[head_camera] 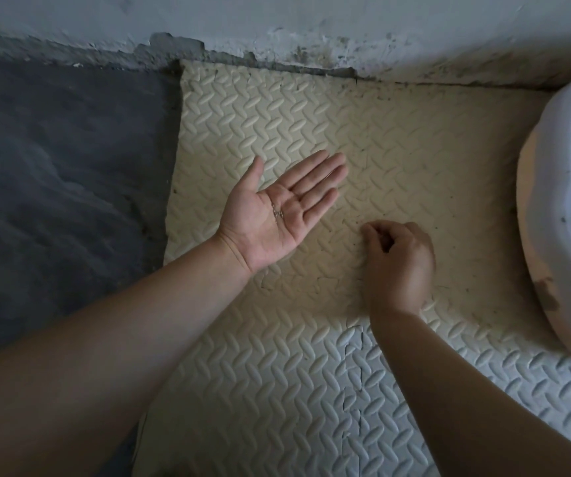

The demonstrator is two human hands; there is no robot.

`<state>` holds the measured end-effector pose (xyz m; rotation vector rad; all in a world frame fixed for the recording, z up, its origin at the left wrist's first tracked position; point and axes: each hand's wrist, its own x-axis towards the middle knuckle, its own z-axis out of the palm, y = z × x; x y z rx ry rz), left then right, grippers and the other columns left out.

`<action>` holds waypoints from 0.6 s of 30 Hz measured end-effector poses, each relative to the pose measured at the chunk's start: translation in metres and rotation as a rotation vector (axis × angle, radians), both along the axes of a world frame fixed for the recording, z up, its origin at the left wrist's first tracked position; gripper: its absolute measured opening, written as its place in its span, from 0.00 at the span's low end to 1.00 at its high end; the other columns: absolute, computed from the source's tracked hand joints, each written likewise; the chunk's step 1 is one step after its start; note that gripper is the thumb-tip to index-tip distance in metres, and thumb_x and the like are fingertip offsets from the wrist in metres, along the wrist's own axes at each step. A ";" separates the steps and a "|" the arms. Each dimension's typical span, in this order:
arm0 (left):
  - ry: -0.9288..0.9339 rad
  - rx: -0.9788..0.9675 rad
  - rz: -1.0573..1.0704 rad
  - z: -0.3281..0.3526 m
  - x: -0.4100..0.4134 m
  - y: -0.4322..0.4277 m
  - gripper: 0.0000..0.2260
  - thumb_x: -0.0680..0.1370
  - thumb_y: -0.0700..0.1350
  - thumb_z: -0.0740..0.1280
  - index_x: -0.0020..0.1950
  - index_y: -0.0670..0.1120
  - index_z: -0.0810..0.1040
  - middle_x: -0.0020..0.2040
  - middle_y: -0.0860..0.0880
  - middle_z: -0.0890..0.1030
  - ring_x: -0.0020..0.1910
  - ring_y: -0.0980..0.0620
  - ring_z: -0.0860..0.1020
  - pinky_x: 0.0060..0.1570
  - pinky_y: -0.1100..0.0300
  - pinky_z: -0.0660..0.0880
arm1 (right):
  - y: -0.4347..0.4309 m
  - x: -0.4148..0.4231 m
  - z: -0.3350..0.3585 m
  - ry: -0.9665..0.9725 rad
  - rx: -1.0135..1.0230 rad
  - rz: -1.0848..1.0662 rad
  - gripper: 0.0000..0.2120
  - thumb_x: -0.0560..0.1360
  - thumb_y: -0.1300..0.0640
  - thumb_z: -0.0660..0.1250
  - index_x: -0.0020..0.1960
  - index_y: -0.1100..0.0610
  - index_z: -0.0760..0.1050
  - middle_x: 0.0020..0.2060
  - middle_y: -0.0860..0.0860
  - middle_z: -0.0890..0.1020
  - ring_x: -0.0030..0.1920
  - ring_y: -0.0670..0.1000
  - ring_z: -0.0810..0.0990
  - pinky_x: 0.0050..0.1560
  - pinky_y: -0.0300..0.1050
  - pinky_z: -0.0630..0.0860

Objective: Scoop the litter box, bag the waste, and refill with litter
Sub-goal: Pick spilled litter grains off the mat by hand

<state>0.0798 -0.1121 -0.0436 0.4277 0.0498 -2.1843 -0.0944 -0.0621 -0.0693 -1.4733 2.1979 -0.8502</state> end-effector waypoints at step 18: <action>-0.010 -0.062 0.013 0.019 -0.014 0.000 0.36 0.80 0.63 0.42 0.72 0.36 0.64 0.72 0.41 0.67 0.72 0.46 0.65 0.72 0.53 0.62 | 0.026 0.080 0.051 -0.356 -0.193 0.129 0.03 0.73 0.55 0.71 0.46 0.54 0.82 0.33 0.46 0.74 0.35 0.46 0.71 0.39 0.41 0.72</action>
